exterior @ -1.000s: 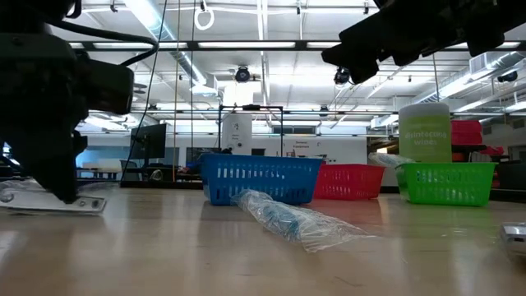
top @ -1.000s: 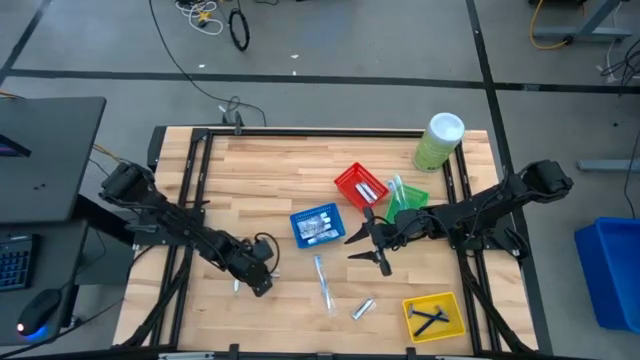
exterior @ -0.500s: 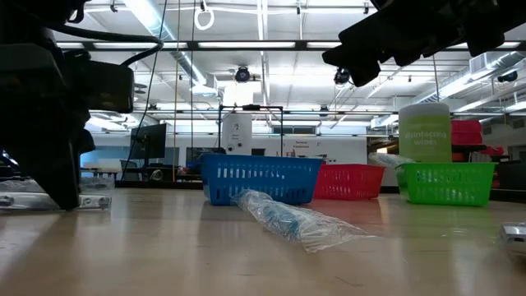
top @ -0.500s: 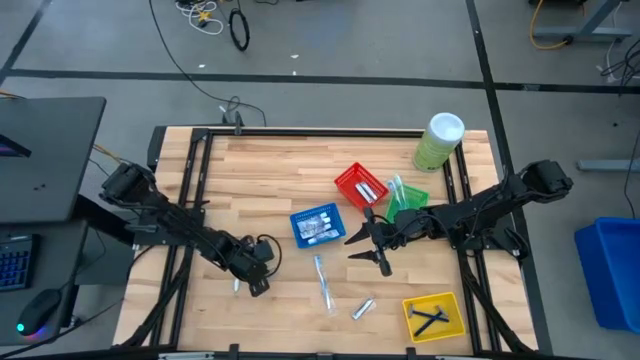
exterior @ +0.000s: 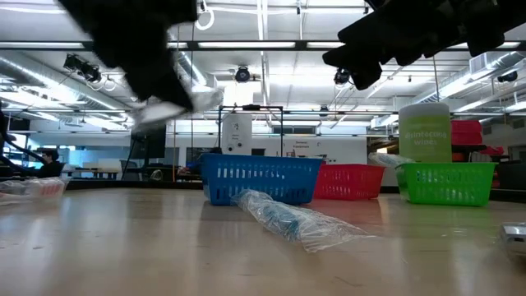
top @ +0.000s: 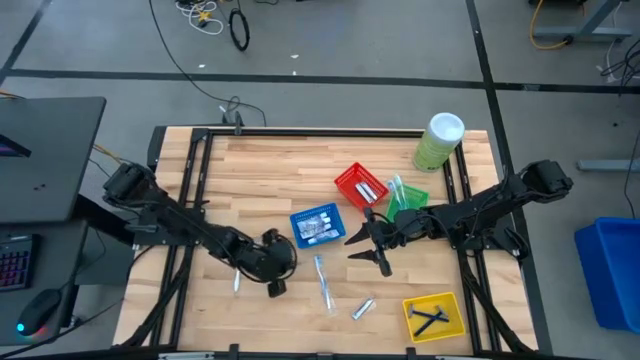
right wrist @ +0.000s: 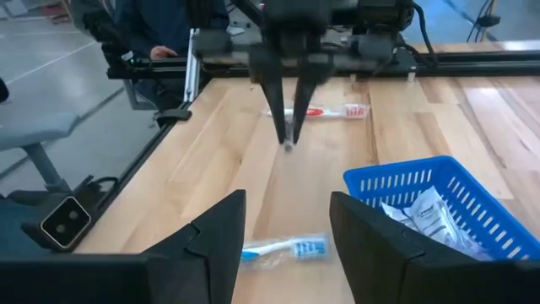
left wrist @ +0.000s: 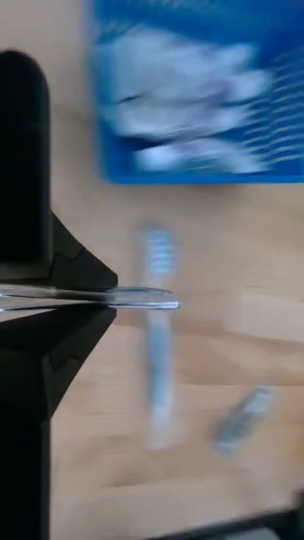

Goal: Pick & Place Travel size toiletries
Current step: Put the silver nail cutter into the red bin

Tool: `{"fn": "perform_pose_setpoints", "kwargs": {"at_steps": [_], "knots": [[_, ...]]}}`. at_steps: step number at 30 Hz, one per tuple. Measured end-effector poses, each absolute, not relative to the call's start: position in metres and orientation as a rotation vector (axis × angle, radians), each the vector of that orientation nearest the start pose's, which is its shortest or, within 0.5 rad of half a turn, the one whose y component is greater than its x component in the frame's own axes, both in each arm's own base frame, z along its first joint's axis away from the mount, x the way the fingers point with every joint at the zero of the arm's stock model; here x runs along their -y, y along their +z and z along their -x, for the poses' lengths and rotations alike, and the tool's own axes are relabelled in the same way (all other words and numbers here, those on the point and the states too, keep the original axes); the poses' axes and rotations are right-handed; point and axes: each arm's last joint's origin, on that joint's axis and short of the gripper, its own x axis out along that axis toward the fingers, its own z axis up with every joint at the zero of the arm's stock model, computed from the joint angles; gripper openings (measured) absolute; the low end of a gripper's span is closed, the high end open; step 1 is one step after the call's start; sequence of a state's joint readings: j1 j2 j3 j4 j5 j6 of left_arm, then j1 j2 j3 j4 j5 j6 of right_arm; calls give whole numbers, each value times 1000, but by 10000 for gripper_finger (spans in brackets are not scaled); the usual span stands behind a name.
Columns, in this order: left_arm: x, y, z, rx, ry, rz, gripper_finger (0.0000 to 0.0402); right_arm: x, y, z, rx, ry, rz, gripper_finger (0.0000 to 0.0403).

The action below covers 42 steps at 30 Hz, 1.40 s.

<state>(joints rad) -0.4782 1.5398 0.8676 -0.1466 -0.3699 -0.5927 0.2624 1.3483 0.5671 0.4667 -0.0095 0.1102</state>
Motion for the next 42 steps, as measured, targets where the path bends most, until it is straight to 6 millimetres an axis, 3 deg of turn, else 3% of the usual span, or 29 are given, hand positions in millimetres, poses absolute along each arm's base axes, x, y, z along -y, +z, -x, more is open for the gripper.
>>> {"fn": "perform_pose_setpoints", "kwargs": {"at_steps": [5, 9, 19, 31, 42], "knots": [[122, 226, -299, -631, 128, 129, 34, -69, 201, -261, -324, 182, -48, 182], [108, 235, -308, -612, 139, 102, 49, -67, 196, -265, -311, 80, -12, 183], [82, 238, -319, -581, 165, 96, 41, -71, 178, -289, -145, 79, -31, 199], [82, 241, -322, -545, 152, 40, 41, -62, 168, -300, -72, 81, -115, 179], [82, 245, -325, -492, 145, 29, 42, -62, 173, -301, -26, 92, -139, 147]]}}
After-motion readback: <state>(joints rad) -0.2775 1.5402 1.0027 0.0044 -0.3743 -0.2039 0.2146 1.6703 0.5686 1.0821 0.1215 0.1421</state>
